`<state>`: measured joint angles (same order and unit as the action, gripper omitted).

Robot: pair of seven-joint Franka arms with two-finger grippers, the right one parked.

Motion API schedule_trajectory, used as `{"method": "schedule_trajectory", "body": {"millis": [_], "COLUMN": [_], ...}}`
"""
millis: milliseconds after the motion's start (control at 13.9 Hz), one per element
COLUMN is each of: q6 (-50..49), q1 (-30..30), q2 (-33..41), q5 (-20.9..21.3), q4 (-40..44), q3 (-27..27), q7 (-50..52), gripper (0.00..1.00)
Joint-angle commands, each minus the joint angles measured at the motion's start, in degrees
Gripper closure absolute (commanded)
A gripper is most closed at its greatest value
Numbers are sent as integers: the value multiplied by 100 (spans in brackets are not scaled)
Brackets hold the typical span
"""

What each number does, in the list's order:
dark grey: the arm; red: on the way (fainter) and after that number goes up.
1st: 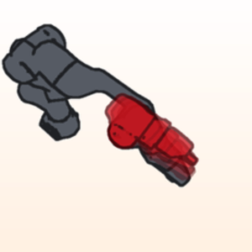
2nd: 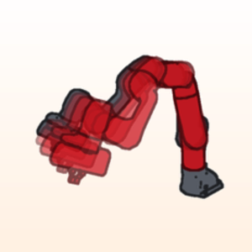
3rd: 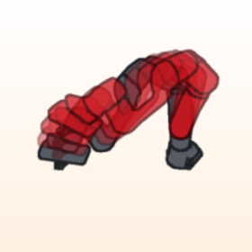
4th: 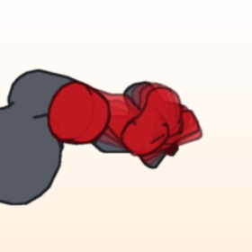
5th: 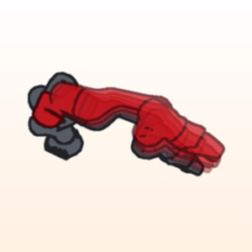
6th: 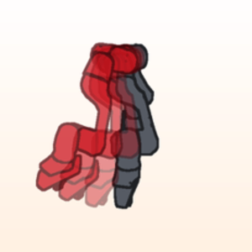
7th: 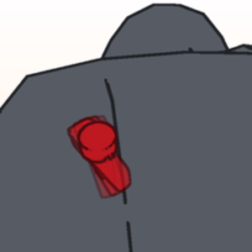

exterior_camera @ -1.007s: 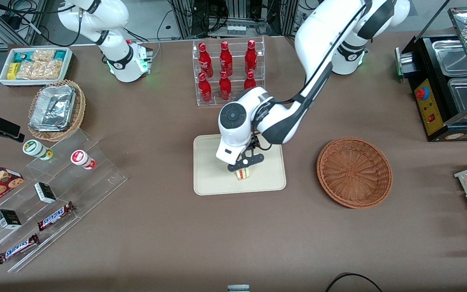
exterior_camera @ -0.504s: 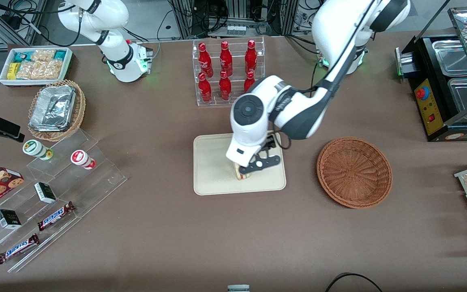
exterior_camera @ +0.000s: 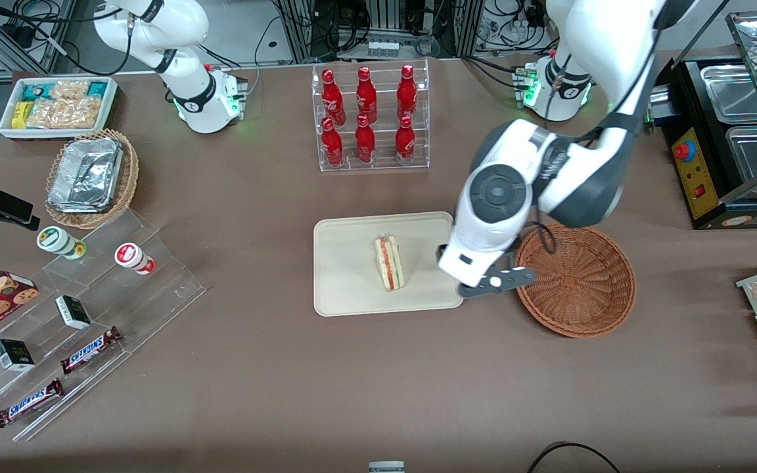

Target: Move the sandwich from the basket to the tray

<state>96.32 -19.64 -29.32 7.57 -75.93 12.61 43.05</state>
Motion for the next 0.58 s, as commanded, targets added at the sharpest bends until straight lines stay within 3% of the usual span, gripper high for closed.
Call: {"method": "schedule_trajectory", "body": {"millis": [0, 504], "q6": [36, -34], "q1": [345, 1400], "q2": [260, 1146], "q5": [-80, -625], "q4": [-273, -1151], "q3": [40, 40], "q7": [-462, -1912], "gripper": [0, 0]}}
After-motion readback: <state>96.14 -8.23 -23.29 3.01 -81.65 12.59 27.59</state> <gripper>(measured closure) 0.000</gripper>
